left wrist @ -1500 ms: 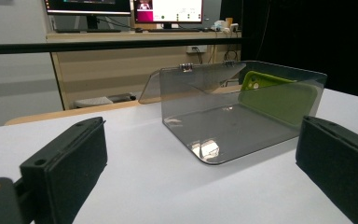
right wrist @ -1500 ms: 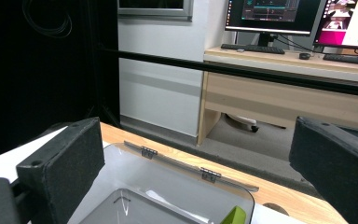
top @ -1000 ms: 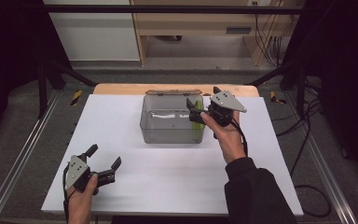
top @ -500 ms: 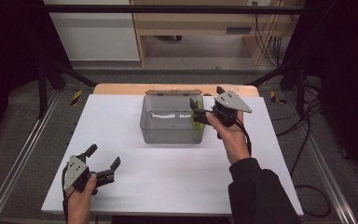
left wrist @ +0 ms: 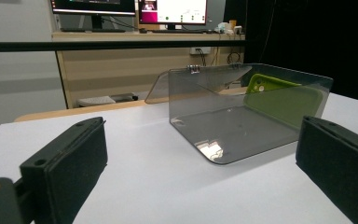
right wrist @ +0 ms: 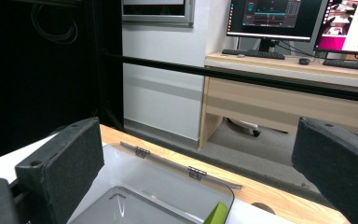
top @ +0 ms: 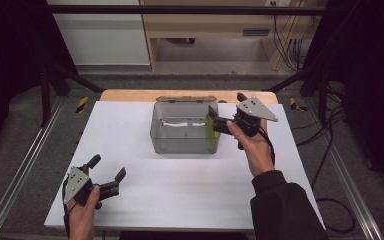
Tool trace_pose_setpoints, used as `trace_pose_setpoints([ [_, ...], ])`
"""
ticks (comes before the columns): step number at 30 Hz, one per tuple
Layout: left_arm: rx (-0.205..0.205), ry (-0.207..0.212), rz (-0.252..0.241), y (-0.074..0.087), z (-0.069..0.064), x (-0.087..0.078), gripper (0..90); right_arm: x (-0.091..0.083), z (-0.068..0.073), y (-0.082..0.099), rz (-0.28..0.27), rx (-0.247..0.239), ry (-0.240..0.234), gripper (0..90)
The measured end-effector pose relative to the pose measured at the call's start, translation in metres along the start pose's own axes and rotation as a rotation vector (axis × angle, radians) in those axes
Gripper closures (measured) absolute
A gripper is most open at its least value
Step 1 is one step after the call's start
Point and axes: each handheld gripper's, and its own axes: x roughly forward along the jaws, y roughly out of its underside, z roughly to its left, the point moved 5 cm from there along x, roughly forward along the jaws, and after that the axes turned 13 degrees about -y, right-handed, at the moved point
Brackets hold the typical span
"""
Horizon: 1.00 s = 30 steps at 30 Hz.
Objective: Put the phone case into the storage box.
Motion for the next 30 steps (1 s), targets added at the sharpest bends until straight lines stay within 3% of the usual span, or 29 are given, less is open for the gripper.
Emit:
trace_pose_setpoints([
  [30, -0.005, 0.011, 0.007, 0.002, 0.001, 0.0, 1.7, -0.036, -0.019, 0.003, 0.002, 0.002, 0.007, 2.4],
])
